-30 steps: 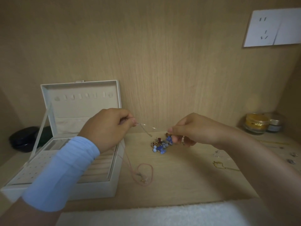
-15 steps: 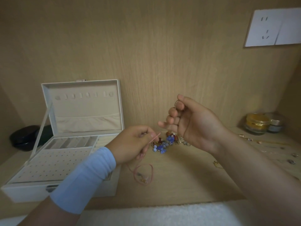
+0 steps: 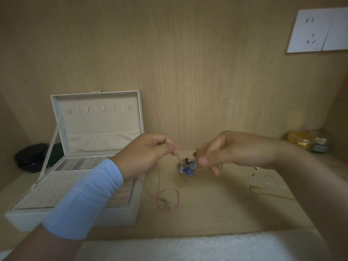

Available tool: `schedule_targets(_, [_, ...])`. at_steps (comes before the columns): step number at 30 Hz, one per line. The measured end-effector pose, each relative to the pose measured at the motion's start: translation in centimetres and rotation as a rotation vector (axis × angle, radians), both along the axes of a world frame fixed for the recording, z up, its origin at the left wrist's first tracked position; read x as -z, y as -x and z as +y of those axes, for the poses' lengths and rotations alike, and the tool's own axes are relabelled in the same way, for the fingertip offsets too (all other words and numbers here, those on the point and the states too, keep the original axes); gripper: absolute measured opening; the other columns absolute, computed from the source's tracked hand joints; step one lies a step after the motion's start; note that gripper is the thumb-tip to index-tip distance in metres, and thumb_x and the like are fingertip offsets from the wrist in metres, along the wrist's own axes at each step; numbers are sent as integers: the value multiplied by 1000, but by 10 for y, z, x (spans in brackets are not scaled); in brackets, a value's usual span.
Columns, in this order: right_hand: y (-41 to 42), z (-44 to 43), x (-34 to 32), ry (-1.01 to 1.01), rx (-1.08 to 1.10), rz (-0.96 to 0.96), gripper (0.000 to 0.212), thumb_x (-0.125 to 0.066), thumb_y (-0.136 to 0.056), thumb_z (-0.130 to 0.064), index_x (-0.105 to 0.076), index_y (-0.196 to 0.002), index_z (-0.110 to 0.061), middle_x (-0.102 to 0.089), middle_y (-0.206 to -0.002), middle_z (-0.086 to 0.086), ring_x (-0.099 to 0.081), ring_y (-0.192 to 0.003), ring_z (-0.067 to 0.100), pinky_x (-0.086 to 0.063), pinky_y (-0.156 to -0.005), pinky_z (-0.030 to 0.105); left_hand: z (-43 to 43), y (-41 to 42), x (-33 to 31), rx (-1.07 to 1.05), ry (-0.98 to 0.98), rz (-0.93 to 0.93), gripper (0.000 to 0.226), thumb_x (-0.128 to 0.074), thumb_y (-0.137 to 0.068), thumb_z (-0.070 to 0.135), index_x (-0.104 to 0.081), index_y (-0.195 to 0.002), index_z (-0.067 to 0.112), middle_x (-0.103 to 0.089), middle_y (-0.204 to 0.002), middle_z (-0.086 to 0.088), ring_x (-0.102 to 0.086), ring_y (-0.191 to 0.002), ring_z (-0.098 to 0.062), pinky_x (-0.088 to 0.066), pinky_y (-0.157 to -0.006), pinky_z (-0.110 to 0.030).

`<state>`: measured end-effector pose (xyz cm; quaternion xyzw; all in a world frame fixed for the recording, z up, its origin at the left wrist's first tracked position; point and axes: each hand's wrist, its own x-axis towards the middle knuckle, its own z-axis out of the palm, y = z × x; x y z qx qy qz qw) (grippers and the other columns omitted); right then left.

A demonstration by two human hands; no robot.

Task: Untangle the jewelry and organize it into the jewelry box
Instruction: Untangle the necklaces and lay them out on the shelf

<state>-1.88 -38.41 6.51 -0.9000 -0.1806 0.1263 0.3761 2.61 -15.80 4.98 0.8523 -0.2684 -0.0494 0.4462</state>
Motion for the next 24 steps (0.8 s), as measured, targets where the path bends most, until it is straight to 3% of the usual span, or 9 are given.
schedule_targets(2, [4, 4, 2, 123, -40, 125, 28, -73, -85, -46, -74, -68, -23, -72, -91, 13, -62, -82, 13, -44, -86, 34, 4, 0, -7, 8, 20, -26, 24, -51, -97, 7, -68, -81, 9, -56, -48, 24, -49, -45, 12, -35, -48, -3])
schedule_targets(4, [7, 12, 5, 186, -22, 175, 25, -71, -89, -41, -77, -77, -21, -72, -84, 2, -63, -80, 9, -47, -87, 32, 9, 1, -12, 22, -8, -74, 23, -55, -95, 9, -70, -78, 13, -64, -58, 22, -56, -55, 11, -38, -56, -4])
schedule_targets(7, [8, 20, 7, 265, 35, 177, 25, -67, -92, -40, -77, -76, -23, -70, -79, -11, -66, -84, 8, -49, -94, 30, 15, 1, -15, 20, -145, -179, 20, -63, -90, 18, -75, -74, 23, -72, -71, 15, -66, -73, 3, -48, -78, -19])
schedule_targets(10, [8, 23, 8, 379, 110, 156, 24, -60, -90, -39, -77, -76, -29, -63, -77, -11, -58, -78, 8, -47, -80, 28, 17, 1, -16, 46, -187, -209, 14, -69, -86, 29, -76, -75, 29, -71, -68, 5, -65, -69, -10, -53, -81, -34])
schedule_targets(12, [9, 26, 7, 409, 133, 114, 27, -57, -90, -38, -77, -75, -28, -56, -72, -6, -51, -68, 10, -42, -69, 27, 17, 3, -17, 61, -235, -242, 11, -71, -84, 35, -76, -76, 32, -67, -62, 4, -58, -60, -7, -52, -76, -34])
schedule_targets(16, [8, 29, 7, 273, 177, -1, 29, -57, -87, -34, -74, -66, -23, -50, -52, -10, -44, -49, 5, -37, -55, 21, 20, 4, -21, 80, -308, -276, 4, -74, -81, 35, -78, -80, 34, -47, -48, 16, -47, -53, 1, -51, -73, -33])
schedule_targets(18, [6, 28, 6, 145, 172, -32, 28, -59, -87, -26, -75, -65, -20, -66, -64, -11, -60, -63, 6, -46, -66, 23, 23, 1, -22, 85, -309, -267, 2, -77, -78, 36, -78, -80, 36, -40, -48, 14, -44, -52, 0, -51, -72, -34])
schedule_targets(20, [4, 24, 4, 27, 171, -50, 32, -56, -88, -17, -71, -59, -15, -77, -84, -2, -67, -77, 11, -50, -75, 24, 28, -3, -22, 104, -317, -247, 6, -79, -76, 35, -78, -81, 38, -37, -48, 14, -42, -51, -1, -47, -70, -29])
schedule_targets(24, [1, 18, 4, -210, 97, -38, 38, -47, -92, -8, -53, -54, -7, -74, -83, 13, -62, -68, 16, -46, -74, 37, 31, -4, -21, 111, -291, -230, 7, -77, -81, 28, -79, -86, 33, -46, -44, 20, -47, -50, 6, -51, -84, -27])
